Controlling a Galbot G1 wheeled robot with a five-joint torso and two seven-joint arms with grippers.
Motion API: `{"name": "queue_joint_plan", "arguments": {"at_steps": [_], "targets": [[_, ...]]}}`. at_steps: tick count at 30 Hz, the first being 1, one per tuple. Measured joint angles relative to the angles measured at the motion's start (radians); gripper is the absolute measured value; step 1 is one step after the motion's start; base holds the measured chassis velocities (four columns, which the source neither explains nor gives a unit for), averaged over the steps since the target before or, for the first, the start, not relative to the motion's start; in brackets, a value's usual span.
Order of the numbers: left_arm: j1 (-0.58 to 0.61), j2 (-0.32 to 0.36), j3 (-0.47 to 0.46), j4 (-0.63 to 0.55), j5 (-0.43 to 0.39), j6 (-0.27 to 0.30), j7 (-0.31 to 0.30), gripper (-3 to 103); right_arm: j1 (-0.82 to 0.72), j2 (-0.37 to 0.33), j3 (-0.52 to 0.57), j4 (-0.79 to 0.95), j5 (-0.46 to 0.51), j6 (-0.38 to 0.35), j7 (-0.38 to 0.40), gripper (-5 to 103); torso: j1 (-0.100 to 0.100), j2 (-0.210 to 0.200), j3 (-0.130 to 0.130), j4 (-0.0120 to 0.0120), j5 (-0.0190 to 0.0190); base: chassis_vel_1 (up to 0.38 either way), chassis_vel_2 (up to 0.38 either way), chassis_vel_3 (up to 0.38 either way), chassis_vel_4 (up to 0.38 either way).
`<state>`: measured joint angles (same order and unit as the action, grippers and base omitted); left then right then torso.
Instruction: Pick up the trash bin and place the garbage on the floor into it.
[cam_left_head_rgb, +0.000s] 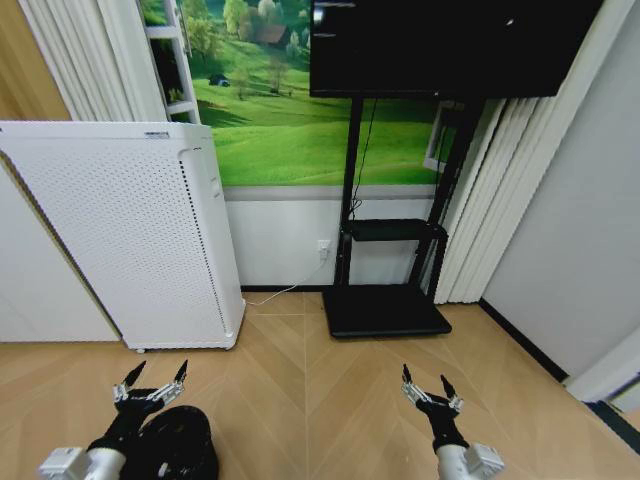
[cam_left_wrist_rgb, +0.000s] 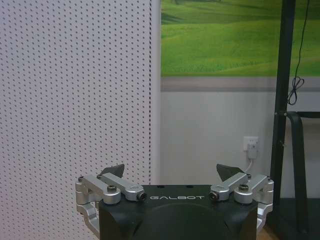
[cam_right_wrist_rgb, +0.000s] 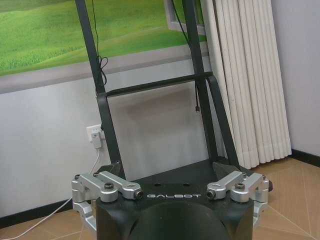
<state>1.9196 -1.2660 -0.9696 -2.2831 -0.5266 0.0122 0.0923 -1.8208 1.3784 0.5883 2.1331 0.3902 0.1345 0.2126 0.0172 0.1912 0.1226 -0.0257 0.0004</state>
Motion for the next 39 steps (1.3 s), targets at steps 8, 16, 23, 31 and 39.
{"name": "queue_joint_plan", "arguments": {"at_steps": [8, 16, 23, 31, 39], "targets": [[-0.002, -0.002, -0.036, -0.061, 0.041, -0.002, -0.062, 100, 0.002, 0.005, 0.001, 0.003, -0.012, 0.017, 0.001, 100, 0.000, 0.000, 0.000, 0.0000, -0.0005, 0.035, 0.029, -0.035, -0.029], [0.015, -0.026, 0.052, -0.057, 0.088, 0.020, -0.060, 100, -0.013, 0.009, -0.002, 0.039, -0.057, 0.020, -0.014, 100, 0.000, 0.000, 0.000, 0.0001, -0.0004, 0.000, 0.000, 0.000, 0.000], [0.018, -0.041, 0.133, -0.067, 0.148, 0.033, -0.063, 100, -0.035, 0.015, 0.001, 0.064, -0.113, 0.011, -0.022, 100, 0.000, 0.000, 0.000, 0.0000, -0.0004, 0.000, 0.000, 0.000, 0.000], [0.019, -0.041, 0.137, -0.067, 0.160, 0.031, -0.063, 100, -0.044, 0.019, 0.009, 0.072, -0.135, -0.003, -0.021, 100, 0.000, 0.000, 0.000, 0.0000, -0.0004, 0.000, 0.000, 0.000, 0.000], [0.019, -0.040, 0.136, -0.066, 0.159, 0.031, -0.062, 100, -0.044, 0.019, 0.010, 0.072, -0.134, -0.004, -0.021, 100, 0.000, 0.001, 0.000, 0.0000, -0.0003, 0.000, 0.000, 0.000, 0.000]]}}
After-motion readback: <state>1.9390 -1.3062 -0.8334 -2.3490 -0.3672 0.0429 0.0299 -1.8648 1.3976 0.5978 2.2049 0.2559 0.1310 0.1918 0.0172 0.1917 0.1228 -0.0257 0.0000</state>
